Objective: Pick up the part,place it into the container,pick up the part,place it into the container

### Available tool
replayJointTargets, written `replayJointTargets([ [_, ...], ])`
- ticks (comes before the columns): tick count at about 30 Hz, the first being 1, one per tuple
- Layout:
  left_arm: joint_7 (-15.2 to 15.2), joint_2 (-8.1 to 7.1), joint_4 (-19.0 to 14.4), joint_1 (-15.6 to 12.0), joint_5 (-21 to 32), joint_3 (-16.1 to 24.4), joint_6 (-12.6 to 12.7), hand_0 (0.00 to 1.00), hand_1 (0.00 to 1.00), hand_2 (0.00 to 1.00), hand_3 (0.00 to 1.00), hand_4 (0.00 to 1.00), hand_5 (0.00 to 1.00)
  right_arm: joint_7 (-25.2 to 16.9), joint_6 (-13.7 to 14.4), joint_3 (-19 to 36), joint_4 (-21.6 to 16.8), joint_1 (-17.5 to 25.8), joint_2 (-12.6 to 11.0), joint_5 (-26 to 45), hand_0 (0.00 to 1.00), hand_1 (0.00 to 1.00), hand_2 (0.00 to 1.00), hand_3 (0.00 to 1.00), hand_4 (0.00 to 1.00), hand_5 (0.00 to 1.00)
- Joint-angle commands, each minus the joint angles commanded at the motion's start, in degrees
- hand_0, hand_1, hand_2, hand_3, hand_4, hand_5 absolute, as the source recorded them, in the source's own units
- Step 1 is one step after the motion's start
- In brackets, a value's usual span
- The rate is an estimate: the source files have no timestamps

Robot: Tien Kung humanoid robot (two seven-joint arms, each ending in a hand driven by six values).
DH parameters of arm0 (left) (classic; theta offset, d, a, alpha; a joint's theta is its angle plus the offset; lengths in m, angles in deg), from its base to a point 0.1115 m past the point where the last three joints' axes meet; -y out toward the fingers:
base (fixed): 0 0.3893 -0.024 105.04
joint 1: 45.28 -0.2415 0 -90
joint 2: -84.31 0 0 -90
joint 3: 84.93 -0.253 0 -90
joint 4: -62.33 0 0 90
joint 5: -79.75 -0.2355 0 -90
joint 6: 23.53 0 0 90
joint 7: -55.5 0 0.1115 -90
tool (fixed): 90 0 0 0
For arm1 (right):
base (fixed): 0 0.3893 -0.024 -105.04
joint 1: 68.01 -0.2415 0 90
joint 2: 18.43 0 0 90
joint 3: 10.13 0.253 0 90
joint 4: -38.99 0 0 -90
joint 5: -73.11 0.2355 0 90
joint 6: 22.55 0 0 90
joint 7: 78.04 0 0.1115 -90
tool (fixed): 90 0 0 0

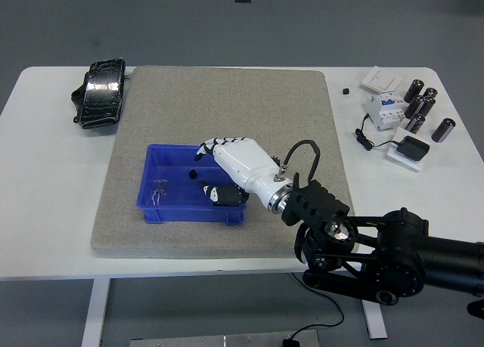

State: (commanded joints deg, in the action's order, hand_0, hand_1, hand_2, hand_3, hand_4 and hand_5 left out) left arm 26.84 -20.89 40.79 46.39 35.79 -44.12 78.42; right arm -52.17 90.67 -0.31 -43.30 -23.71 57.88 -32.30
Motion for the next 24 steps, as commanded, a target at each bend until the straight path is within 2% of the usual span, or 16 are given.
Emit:
replayJointTargets([
  [2, 0.0, 0.0, 0.0, 0.0, 0.0, 0.0, 0.0, 0.683, 0.667, 0.595, 0.556, 0.621, 0.393, 0.0, -0.1, -0.1, 0.1, 0.0, 0.1, 0.3, 0.737, 0.841, 0.881, 0.8, 0.606, 0.271],
  [7, -0.1, 0.04, -0.1, -0.1, 0.0, 0.0, 0.1, 0.683, 0.667, 0.595, 0.556, 0.621, 0.393, -0.5, 0.8, 1.6, -0.4, 0.7, -0.4, 0.8, 0.737, 0.841, 0.881, 0.8, 0.606, 0.271],
  [8, -0.1, 0.06, -0.1, -0.1, 0.0, 0.0, 0.1, 0.683, 0.667, 0.594, 0.555, 0.618, 0.393, -0.7, 1.1, 2.2, -0.6, 0.8, -0.7, 1.0, 0.73, 0.812, 0.847, 0.789, 0.606, 0.266],
  [13, 0.0, 0.13, 0.0, -0.2, 0.1, 0.0, 0.1, 0.683, 0.667, 0.594, 0.555, 0.618, 0.393, -2.9, 4.0, 6.9, -1.2, 1.4, -2.2, 4.8, 0.73, 0.812, 0.847, 0.789, 0.606, 0.266],
  [14, 0.0, 0.13, 0.0, -0.2, 0.1, 0.0, 0.0, 0.683, 0.667, 0.593, 0.555, 0.617, 0.385, -3.2, 4.4, 7.6, -1.1, 1.5, -2.4, 5.3, 0.685, 0.777, 0.815, 0.759, 0.62, 0.287],
  [15, 0.0, 0.15, 0.0, -0.2, 0.1, 0.0, 0.0, 0.683, 0.667, 0.593, 0.555, 0.617, 0.385, -3.3, 4.7, 8.3, -0.9, 1.6, -2.6, 5.5, 0.685, 0.777, 0.815, 0.759, 0.62, 0.287],
  [19, 0.0, 0.18, 0.0, -0.2, 0.0, 0.1, 0.0, 0.683, 0.667, 0.593, 0.555, 0.617, 0.385, -3.1, 4.8, 10.4, 1.6, 1.9, -3.7, 5.6, 0.685, 0.777, 0.815, 0.759, 0.62, 0.287],
  [20, 0.0, 0.18, 0.0, -0.2, 0.0, 0.1, 0.0, 0.683, 0.667, 0.593, 0.553, 0.615, 0.383, -3.0, 4.6, 10.3, 2.7, 1.8, -4.0, 5.6, 0.648, 0.753, 0.809, 0.755, 0.633, 0.305],
  [24, -0.1, 0.15, 0.0, -0.1, -0.2, 0.3, 0.0, 0.683, 0.667, 0.593, 0.553, 0.615, 0.383, -3.3, 3.7, 8.8, 7.0, 1.2, -4.6, 6.4, 0.648, 0.753, 0.809, 0.755, 0.633, 0.305],
])
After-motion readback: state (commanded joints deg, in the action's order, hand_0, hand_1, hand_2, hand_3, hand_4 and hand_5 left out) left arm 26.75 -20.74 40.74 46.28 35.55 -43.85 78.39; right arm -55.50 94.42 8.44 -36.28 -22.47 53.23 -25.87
